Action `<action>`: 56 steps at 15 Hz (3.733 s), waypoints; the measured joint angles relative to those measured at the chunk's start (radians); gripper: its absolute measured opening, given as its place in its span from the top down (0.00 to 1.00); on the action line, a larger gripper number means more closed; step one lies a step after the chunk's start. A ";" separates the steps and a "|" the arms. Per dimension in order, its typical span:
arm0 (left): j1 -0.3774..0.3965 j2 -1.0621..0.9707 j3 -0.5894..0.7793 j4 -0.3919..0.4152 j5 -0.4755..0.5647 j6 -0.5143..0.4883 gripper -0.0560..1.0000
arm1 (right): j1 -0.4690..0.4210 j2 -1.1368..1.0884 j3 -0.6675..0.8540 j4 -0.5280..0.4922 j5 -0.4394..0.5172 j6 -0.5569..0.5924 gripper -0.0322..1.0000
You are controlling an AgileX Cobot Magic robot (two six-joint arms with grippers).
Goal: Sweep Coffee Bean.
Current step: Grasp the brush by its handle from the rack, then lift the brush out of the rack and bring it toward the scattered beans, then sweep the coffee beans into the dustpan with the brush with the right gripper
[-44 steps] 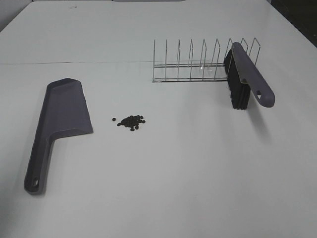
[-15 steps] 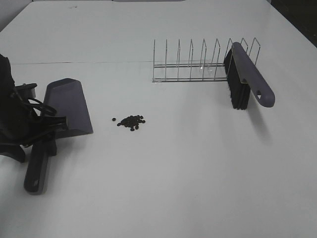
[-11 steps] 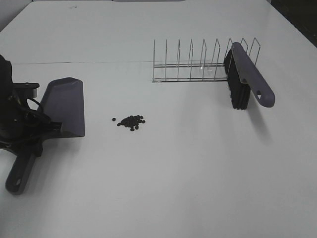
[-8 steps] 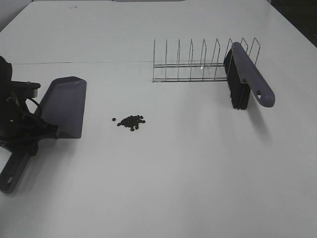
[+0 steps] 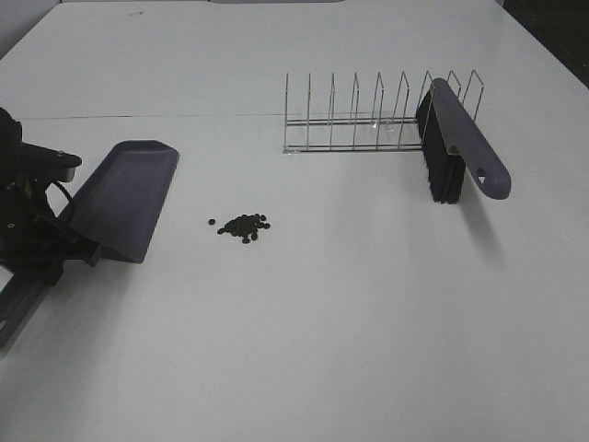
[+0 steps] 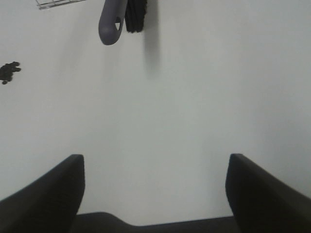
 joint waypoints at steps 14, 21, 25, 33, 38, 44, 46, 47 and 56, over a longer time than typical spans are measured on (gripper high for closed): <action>0.000 0.000 0.000 -0.012 0.003 0.004 0.64 | 0.000 1.354 -1.017 -0.034 0.071 -0.251 0.24; 0.000 0.000 0.000 -0.013 0.004 0.006 0.64 | 0.000 1.652 -1.209 0.013 -0.030 -0.287 0.24; 0.000 0.000 0.000 -0.016 0.004 0.011 0.64 | 0.000 1.782 -1.209 0.008 -0.177 -0.287 0.27; 0.000 0.000 -0.001 -0.017 0.023 0.075 0.64 | 0.000 1.817 -1.209 -0.037 -0.155 -0.307 0.62; -0.001 0.000 -0.001 -0.009 0.086 0.090 0.64 | 0.022 1.582 -1.198 -0.045 -0.085 -0.283 0.62; -0.100 0.000 -0.001 0.143 0.161 -0.037 0.64 | 0.242 1.473 -0.988 -0.172 -0.100 -0.172 0.62; -0.143 0.000 -0.001 0.166 0.172 -0.067 0.64 | 0.291 1.474 -0.935 -0.198 -0.113 -0.127 0.62; -0.189 0.000 -0.001 0.168 0.171 -0.087 0.64 | 0.341 1.498 -0.917 -0.213 -0.117 -0.103 0.62; -0.211 0.070 -0.027 0.197 0.218 -0.098 0.63 | 0.562 1.715 -0.970 -0.452 -0.027 0.027 0.62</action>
